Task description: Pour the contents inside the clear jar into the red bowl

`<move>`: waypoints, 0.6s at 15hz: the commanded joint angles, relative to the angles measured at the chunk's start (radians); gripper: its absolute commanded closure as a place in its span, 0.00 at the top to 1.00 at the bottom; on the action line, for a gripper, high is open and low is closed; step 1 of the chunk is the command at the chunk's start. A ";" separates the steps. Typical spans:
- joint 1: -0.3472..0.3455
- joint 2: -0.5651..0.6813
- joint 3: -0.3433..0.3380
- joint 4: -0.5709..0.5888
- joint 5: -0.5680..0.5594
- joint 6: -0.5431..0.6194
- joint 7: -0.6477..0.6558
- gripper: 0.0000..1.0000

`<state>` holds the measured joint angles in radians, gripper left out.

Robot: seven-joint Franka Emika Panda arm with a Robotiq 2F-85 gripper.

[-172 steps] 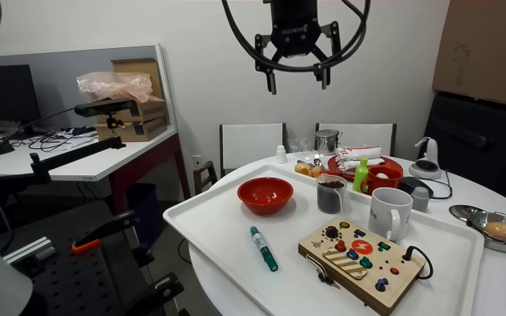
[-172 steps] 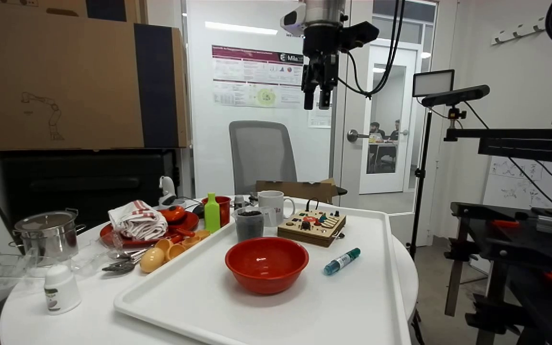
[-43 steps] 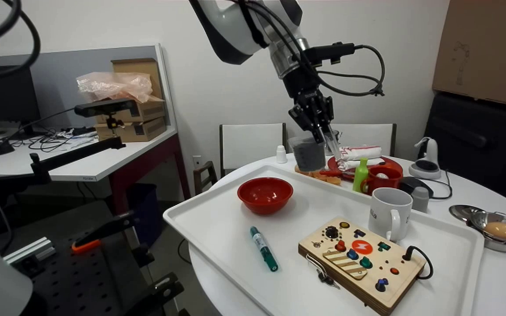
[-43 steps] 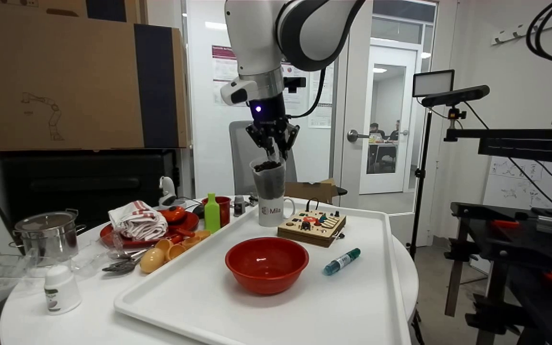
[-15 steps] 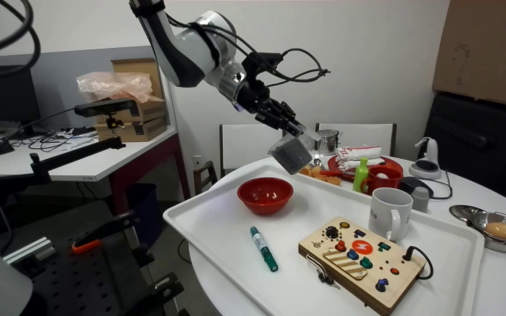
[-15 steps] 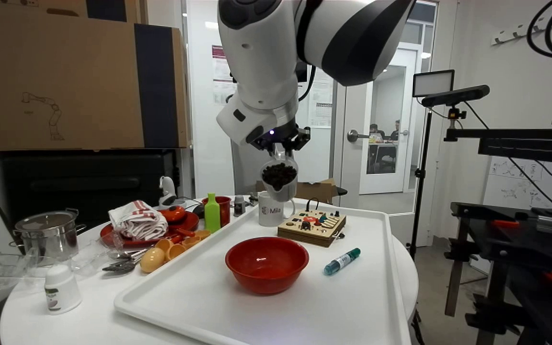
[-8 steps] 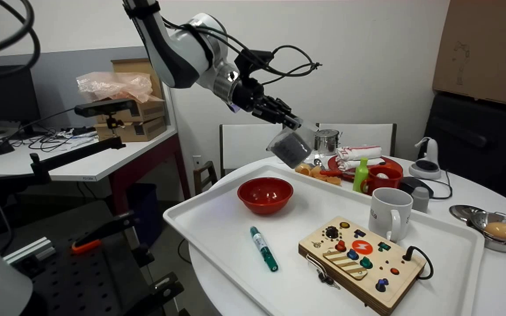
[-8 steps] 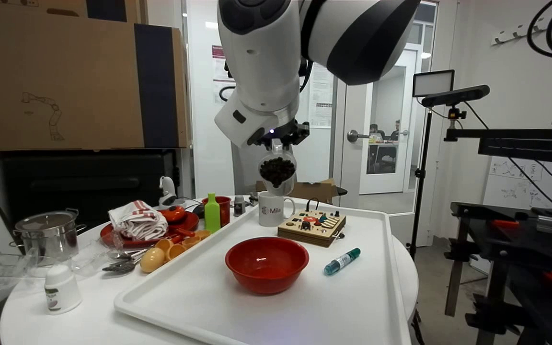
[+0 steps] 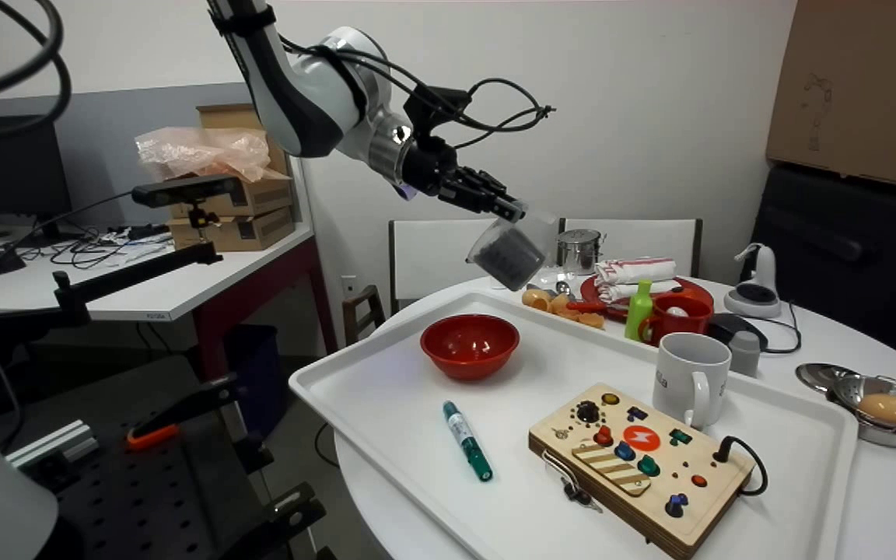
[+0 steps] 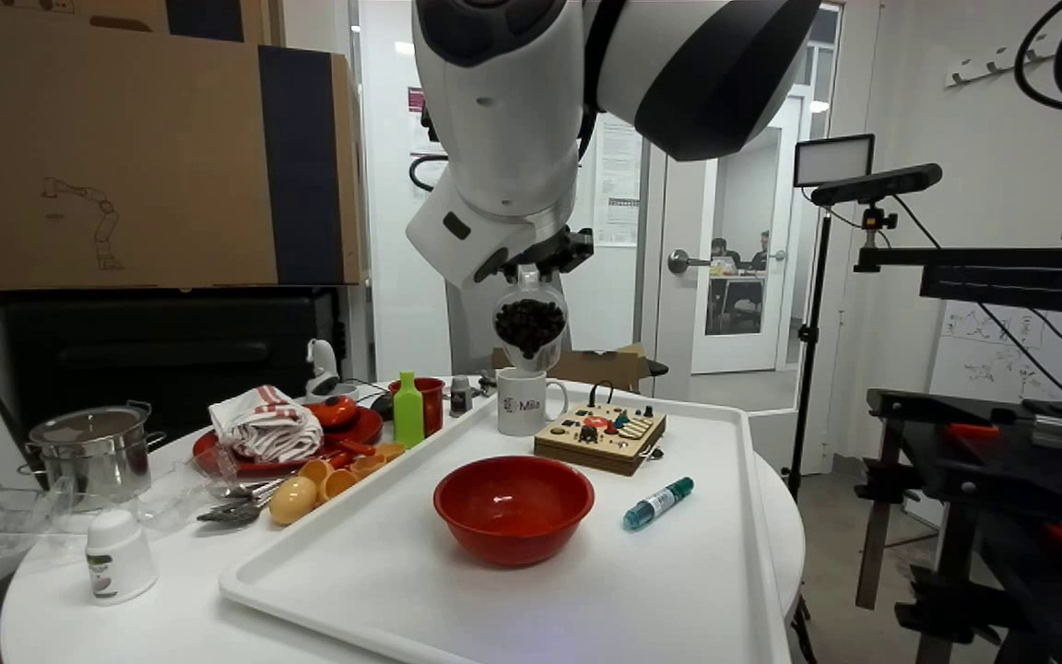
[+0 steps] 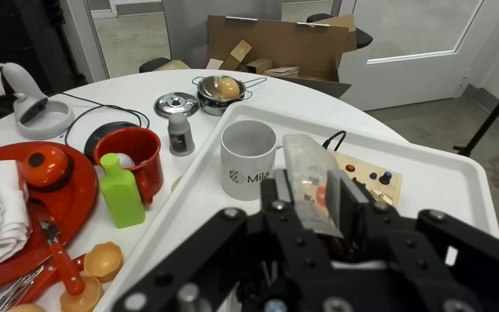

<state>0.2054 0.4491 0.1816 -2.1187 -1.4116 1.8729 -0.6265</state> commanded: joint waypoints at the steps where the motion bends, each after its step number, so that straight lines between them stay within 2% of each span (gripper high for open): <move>1: 0.016 0.020 0.001 0.005 -0.035 -0.063 0.040 0.16; 9: 0.032 0.066 0.010 0.013 -0.062 -0.128 0.078 0.16</move>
<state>0.2219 0.4970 0.1868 -2.1166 -1.4469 1.7924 -0.5734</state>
